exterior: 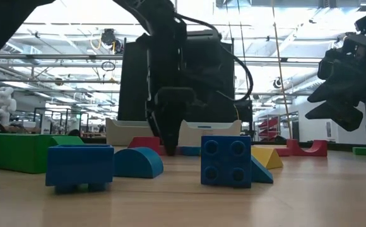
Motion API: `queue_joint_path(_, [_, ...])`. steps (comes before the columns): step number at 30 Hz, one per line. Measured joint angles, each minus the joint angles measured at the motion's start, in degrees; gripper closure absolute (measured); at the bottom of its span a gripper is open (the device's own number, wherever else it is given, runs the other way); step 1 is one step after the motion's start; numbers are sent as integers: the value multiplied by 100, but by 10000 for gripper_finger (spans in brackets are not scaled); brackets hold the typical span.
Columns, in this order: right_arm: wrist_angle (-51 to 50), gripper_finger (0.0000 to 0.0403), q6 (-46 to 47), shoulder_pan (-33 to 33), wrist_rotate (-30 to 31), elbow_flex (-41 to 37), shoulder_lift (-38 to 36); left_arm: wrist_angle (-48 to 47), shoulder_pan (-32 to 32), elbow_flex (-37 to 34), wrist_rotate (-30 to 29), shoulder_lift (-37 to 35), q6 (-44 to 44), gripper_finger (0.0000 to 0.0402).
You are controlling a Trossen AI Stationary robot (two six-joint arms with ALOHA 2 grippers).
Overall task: Sort blocks by size
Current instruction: Put the pink rectangular block into the white bin
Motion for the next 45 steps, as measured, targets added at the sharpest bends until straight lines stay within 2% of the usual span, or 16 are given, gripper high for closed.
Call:
queue_joint_path(3, [1, 209, 0, 0, 2, 0, 0, 85, -14, -93, -105, 0, 1, 205])
queue_joint_path(7, [-1, 209, 0, 0, 2, 0, 20, 272, -13, -96, -98, -69, 113, 311])
queue_joint_path(8, [-1, 209, 7, 0, 2, 0, 24, 312, 0, -80, -95, -103, 123, 319])
queue_joint_path(13, [4, 209, 27, 0, 2, 0, 28, 346, 68, -32, -319, -358, 103, 319])
queue_joint_path(17, [1, 209, 37, 0, 4, 0, 31, 274, 202, 243, -617, -890, 129, 319])
queue_joint_path(20, [3, 209, 39, 0, 21, 0, 35, 439, 426, 410, -1183, -1176, 302, 319])
queue_joint_path(22, [3, 209, 42, 0, 40, 0, 40, 890, 704, 529, -1679, -1288, 509, 319])
queue_joint_path(25, [6, 209, 79, 0, 66, 0, 68, 1418, 1213, 715, -1953, -1366, 919, 319])
queue_joint_path(28, [5, 209, 146, 0, 110, 0, 85, 1653, 1763, 717, -1869, -1309, 1058, 319])
queue_joint_path(34, [12, 209, 165, -2, 179, 0, 109, 1590, 2664, 717, -1232, -1109, 1056, 317])
queue_joint_path(40, [12, 209, 158, 0, 184, 0, 131, 1763, 2960, 714, -979, -968, 1033, 224])
queue_joint_path(45, [14, 209, 149, -2, 211, 0, 131, 1811, 2898, 716, -846, -922, 1180, 200])
